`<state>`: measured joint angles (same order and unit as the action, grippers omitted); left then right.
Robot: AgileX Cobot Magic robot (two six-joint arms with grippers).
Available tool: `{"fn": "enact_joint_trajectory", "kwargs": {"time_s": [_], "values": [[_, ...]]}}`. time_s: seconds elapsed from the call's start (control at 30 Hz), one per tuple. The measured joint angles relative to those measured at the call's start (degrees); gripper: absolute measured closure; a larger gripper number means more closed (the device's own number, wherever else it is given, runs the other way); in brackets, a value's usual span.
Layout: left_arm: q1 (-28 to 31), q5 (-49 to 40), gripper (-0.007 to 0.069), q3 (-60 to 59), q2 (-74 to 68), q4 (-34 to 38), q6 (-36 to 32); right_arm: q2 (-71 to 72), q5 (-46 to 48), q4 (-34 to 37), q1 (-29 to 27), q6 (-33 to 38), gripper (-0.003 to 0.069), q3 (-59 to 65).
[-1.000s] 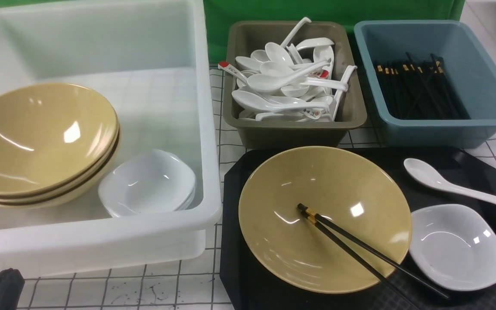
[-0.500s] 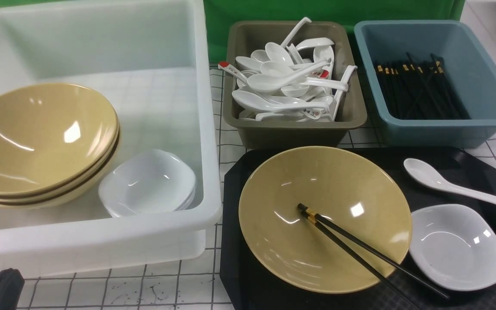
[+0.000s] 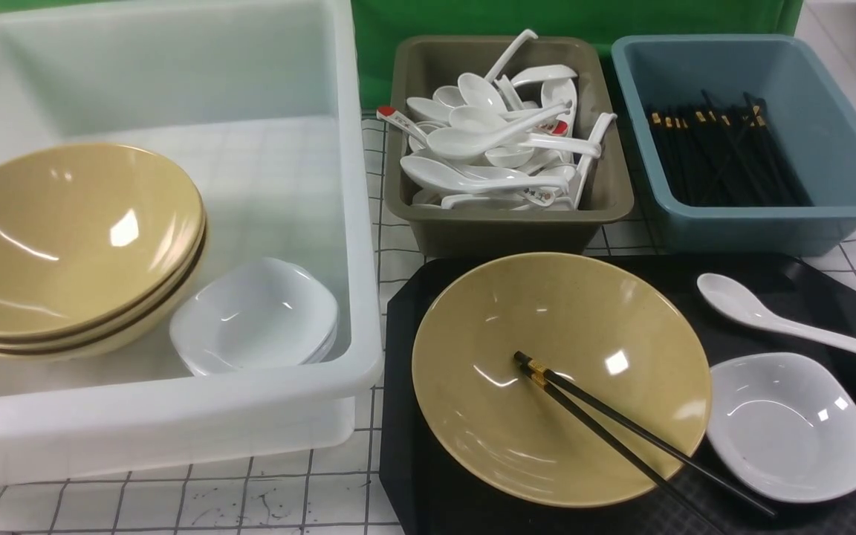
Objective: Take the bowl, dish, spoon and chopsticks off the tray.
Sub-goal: Use the left arm to grab the chopsticks
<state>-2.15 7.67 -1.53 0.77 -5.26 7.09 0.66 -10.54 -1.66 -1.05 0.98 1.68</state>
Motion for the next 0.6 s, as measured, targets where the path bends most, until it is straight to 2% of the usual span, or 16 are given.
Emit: {"fn": "enact_joint_trajectory", "kwargs": {"time_s": [0.03, 0.07, 0.13, 0.3, 0.37, 0.43, 0.5, 0.53, 0.6], "values": [[0.0, 4.1, 0.0631, 0.0, 0.0, -0.4, -0.2, 0.0, -4.6, 0.0, 0.0, -1.3, 0.042, 0.0], [0.0, 4.7, 0.0631, 0.0, 0.0, -0.4, -0.2, 0.0, -5.4, 0.0, 0.0, -1.3, 0.042, 0.0], [0.0, 13.7, 0.0631, 0.0, 0.0, -0.9, -0.3, 0.0, -14.6, 0.0, 0.0, -8.0, 0.042, 0.0], [0.0, 28.0, 0.0631, 0.0, 0.0, -0.6, -0.4, 0.1, -22.9, 0.5, 0.0, -16.6, 0.042, 0.0], [0.0, 30.4, 0.0631, 0.0, 0.0, 0.7, 0.2, 0.1, -25.0, 0.6, 0.0, -19.2, 0.0423, 0.0], [0.0, 27.6, 0.0631, 1.9, 0.0, 2.2, 1.9, 0.1, -24.2, 0.7, 0.0, -20.5, 0.0445, -0.8], [0.0, 20.1, 0.0631, 6.9, -0.2, 2.9, 3.7, 0.1, -18.2, 0.7, 0.0, -20.5, 0.0489, -4.4], [0.0, 13.2, 0.0631, 11.4, -1.4, 3.1, 4.7, 0.1, -12.9, 0.7, 0.0, -20.5, 0.0525, -7.7], [0.0, 8.7, 0.0631, 16.2, -3.2, 3.4, 5.1, -0.1, -7.3, 0.7, 0.0, -20.1, 0.0571, -11.5]]}}
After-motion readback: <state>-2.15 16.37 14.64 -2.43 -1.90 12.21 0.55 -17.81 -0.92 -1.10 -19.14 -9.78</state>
